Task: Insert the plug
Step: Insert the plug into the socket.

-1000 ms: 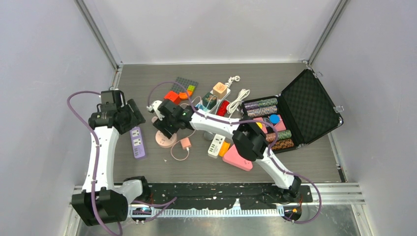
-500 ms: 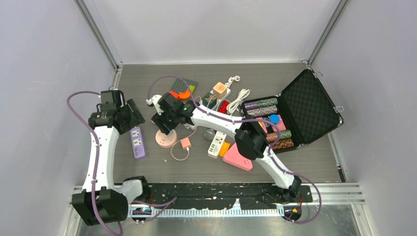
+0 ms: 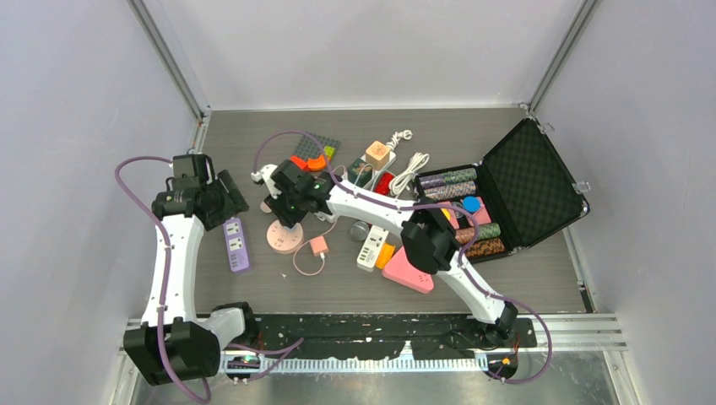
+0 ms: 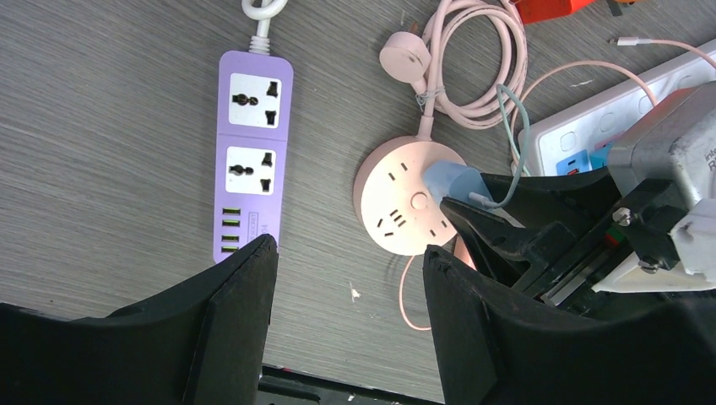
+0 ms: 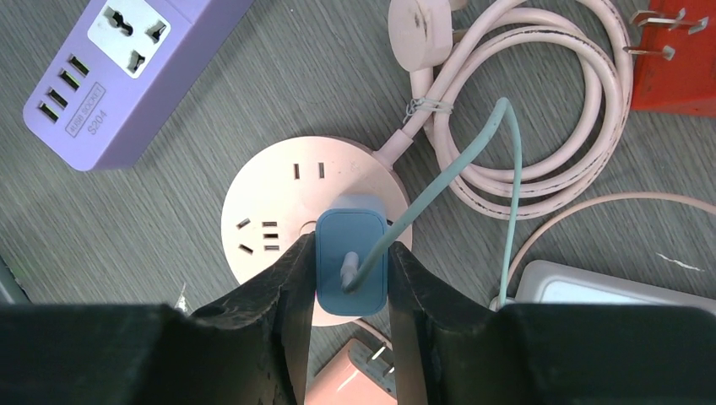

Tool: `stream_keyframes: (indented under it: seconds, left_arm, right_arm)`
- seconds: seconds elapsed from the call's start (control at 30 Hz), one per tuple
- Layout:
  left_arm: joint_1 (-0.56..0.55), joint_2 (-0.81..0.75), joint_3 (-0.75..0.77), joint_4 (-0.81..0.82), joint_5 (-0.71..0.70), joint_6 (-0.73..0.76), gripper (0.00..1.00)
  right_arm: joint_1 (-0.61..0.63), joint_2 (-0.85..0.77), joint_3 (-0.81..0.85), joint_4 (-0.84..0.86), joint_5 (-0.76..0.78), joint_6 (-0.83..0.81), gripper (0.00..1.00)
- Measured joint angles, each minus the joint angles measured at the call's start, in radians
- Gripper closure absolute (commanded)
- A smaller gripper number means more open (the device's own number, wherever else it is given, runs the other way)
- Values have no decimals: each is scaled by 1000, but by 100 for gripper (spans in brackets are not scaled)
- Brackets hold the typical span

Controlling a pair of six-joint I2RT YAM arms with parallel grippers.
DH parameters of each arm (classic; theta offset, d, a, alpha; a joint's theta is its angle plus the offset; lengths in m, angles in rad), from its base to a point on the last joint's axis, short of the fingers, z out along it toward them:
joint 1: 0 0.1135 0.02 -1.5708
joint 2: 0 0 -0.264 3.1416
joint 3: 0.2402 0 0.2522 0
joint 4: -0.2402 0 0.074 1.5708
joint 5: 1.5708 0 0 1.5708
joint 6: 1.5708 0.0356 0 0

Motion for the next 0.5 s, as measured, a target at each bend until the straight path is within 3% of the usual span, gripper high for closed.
stream_keyframes:
  seconds: [0.07, 0.23, 0.5]
  left_arm:
    - [0, 0, 0, 0, 0, 0, 36]
    - [5, 0, 0, 0, 1, 0, 36]
    - [10, 6, 0, 0, 5, 0, 36]
  right_arm:
    - [0, 0, 0, 0, 0, -12, 94]
    - [6, -8, -35, 38, 14, -39, 95]
    - [26, -92, -237, 225, 66, -35, 95]
